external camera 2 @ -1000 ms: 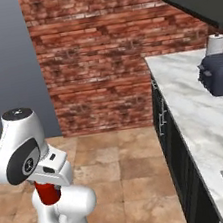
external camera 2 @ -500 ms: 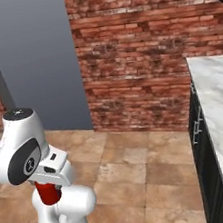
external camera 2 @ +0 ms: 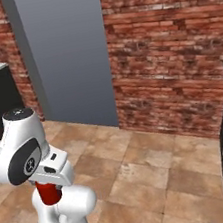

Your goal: Four empty soda cans are scattered around the kitchen. Gather all the cans and cluster them next to the stove for recycling.

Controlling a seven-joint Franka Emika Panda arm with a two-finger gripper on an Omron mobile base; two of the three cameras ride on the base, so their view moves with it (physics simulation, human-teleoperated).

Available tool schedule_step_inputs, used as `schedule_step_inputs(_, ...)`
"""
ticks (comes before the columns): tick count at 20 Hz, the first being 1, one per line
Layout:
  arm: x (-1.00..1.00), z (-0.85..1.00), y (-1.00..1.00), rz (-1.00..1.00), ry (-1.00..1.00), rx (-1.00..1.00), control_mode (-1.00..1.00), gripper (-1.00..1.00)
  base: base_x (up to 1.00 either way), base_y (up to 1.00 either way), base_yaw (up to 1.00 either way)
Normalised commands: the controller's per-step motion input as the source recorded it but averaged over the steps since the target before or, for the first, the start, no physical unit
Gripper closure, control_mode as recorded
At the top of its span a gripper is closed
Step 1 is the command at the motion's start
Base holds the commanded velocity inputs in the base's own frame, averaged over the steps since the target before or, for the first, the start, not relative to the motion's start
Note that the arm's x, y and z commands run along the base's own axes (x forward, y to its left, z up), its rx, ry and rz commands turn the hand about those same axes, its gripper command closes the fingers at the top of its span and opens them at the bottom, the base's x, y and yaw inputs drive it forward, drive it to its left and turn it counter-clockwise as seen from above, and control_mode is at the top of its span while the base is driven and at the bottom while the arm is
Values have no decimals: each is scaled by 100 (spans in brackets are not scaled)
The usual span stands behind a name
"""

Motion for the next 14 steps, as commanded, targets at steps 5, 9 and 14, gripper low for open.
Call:
schedule_step_inputs(5, 0, 0, 0, 0, 0, 0, 100, 100, 54, 1, 12)
schedule_step_inputs(9, 0, 0, 0, 0, 0, 0, 100, 100, 96, 0, -23)
schedule_step_inputs(14, 0, 0, 0, 0, 0, 0, 100, 100, 98, 9, -31)
